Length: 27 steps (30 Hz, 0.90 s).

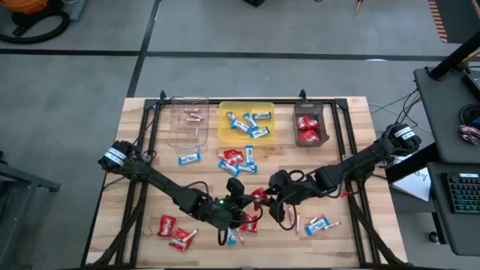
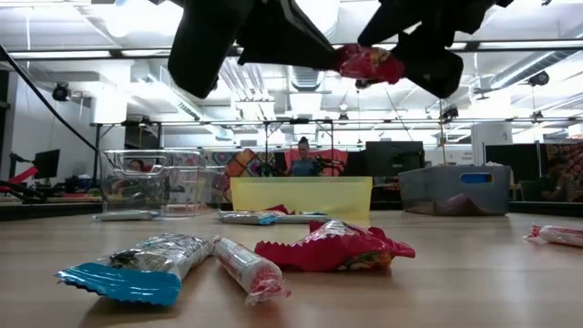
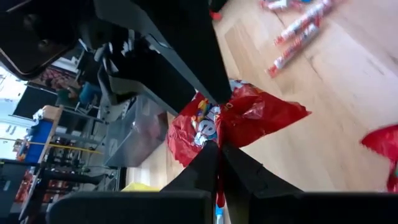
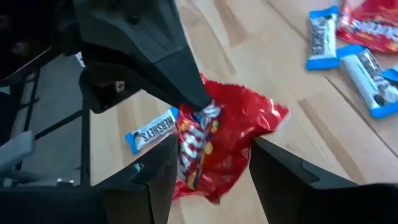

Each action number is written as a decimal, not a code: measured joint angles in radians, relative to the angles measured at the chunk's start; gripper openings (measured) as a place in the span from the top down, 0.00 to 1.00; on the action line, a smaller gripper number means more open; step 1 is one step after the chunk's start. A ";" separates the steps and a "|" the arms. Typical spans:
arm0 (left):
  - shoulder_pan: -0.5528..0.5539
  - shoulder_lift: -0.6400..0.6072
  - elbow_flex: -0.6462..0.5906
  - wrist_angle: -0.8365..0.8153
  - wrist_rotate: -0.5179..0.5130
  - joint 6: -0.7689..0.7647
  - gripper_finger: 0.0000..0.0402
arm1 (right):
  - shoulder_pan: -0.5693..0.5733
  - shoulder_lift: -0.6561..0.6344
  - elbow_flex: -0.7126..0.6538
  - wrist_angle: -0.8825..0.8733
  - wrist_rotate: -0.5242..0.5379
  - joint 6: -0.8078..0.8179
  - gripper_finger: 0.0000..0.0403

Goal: Sort candy
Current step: Put the red candy into the black bin

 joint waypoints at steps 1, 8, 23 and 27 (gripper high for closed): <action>0.000 0.000 0.000 0.007 -0.001 0.000 1.00 | 0.000 0.000 0.000 0.007 0.000 -0.005 0.56; 0.000 0.000 0.000 0.009 0.000 -0.006 1.00 | 0.000 0.000 0.000 0.013 0.000 -0.017 0.78; -0.005 0.000 0.000 -0.009 0.000 -0.095 0.96 | 0.000 0.000 0.000 0.015 0.001 -0.025 0.97; -0.006 -0.001 -0.005 -0.009 0.000 -0.105 0.88 | 0.000 0.000 0.000 0.015 0.001 -0.025 0.97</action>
